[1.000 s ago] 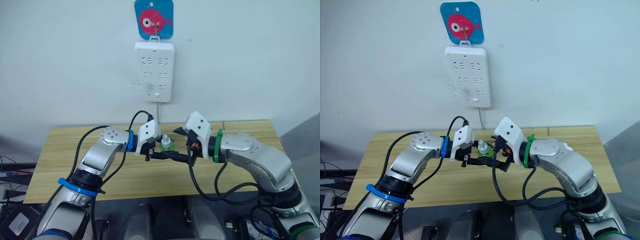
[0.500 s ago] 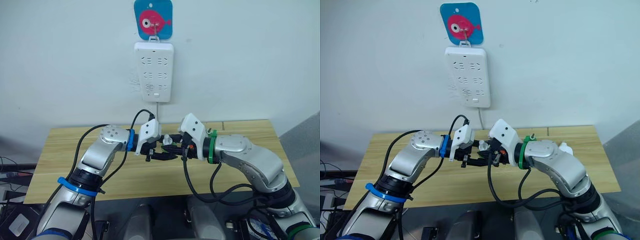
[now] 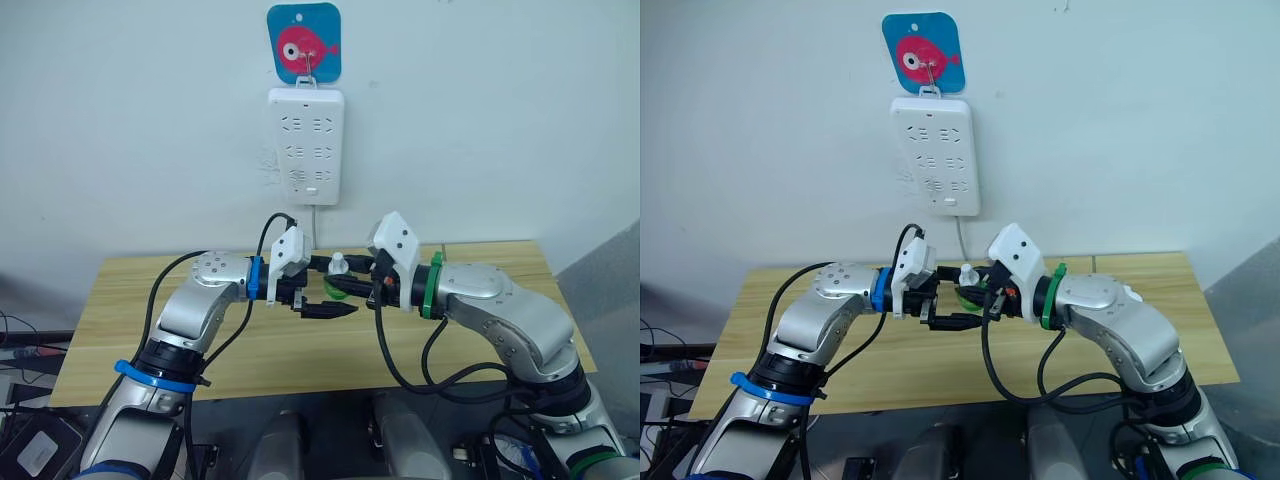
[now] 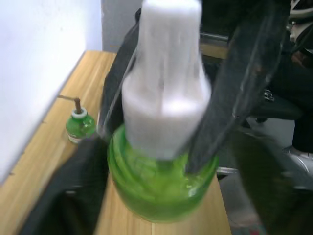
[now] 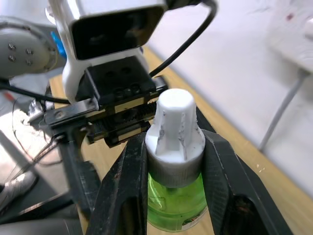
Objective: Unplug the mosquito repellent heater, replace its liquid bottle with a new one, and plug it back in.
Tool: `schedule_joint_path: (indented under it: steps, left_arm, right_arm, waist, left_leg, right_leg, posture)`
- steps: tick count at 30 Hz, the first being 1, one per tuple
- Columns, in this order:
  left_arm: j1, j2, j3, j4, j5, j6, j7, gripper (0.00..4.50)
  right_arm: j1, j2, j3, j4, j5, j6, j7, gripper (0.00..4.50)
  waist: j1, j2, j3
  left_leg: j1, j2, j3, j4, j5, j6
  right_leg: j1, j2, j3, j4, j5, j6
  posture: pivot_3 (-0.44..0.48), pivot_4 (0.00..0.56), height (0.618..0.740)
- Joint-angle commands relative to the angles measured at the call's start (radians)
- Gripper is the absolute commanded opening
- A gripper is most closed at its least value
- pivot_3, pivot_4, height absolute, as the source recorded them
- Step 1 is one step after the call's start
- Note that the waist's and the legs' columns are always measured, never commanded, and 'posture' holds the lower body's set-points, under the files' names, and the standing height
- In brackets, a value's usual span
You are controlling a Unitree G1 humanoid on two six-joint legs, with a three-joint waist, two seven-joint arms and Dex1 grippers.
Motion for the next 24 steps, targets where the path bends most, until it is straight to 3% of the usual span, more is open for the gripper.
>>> schedule_joint_path:
  steps: [1, 13, 15, 21, 24]
  left_arm:
    - [-0.015, 0.011, 0.030, -0.018, -0.066, 0.061, -0.030, 4.50]
    - [-0.041, -0.028, 0.034, -0.040, -0.091, 0.091, 0.011, 4.50]
    - [-0.039, -0.024, 0.029, -0.037, -0.088, 0.081, 0.002, 4.12]
    - [-0.041, -0.038, 0.018, -0.031, -0.073, 0.069, 0.009, 2.30]
    - [-0.036, -0.045, 0.013, -0.039, -0.070, 0.066, 0.009, 2.27]
  right_arm:
    - [0.007, 0.015, -0.054, -0.034, 0.046, 0.002, -0.001, 1.11]
    - [0.008, 0.003, -0.074, -0.043, 0.081, 0.026, -0.005, 1.11]
    - [0.006, 0.001, -0.072, -0.043, 0.082, 0.024, -0.004, 1.11]
    - [0.007, -0.011, -0.058, -0.049, 0.082, 0.017, 0.004, 1.11]
    - [0.010, -0.016, -0.053, -0.052, 0.088, 0.015, 0.008, 1.11]
  waist:
    - [-0.001, 0.000, -0.004]
    - [-0.001, 0.000, -0.009]
    - [-0.001, 0.000, -0.009]
    - [-0.002, 0.000, -0.012]
    - [-0.001, 0.000, -0.012]
  left_leg:
    - [0.000, 0.000, 0.000, 0.000, 0.000, 0.000]
    - [-0.001, 0.000, 0.000, 0.009, 0.000, 0.000]
    - [-0.001, 0.000, 0.000, 0.010, 0.000, 0.000]
    - [-0.001, 0.000, 0.000, 0.011, 0.000, 0.001]
    - [-0.001, 0.000, 0.000, 0.011, 0.000, 0.001]
  right_leg:
    - [0.000, 0.000, 0.000, 0.000, 0.000, 0.000]
    - [0.001, 0.001, 0.000, 0.002, 0.001, 0.000]
    - [0.002, 0.001, 0.000, 0.002, 0.002, 0.000]
    - [0.002, 0.001, 0.001, 0.002, 0.003, 0.000]
    - [0.002, 0.001, 0.001, 0.002, 0.003, 0.000]
  posture:
    - [-0.162, 0.154, 0.733]
    - [-0.162, 0.153, 0.733]
    - [-0.162, 0.153, 0.733]
    - [-0.161, 0.153, 0.733]
    - [-0.161, 0.153, 0.733]
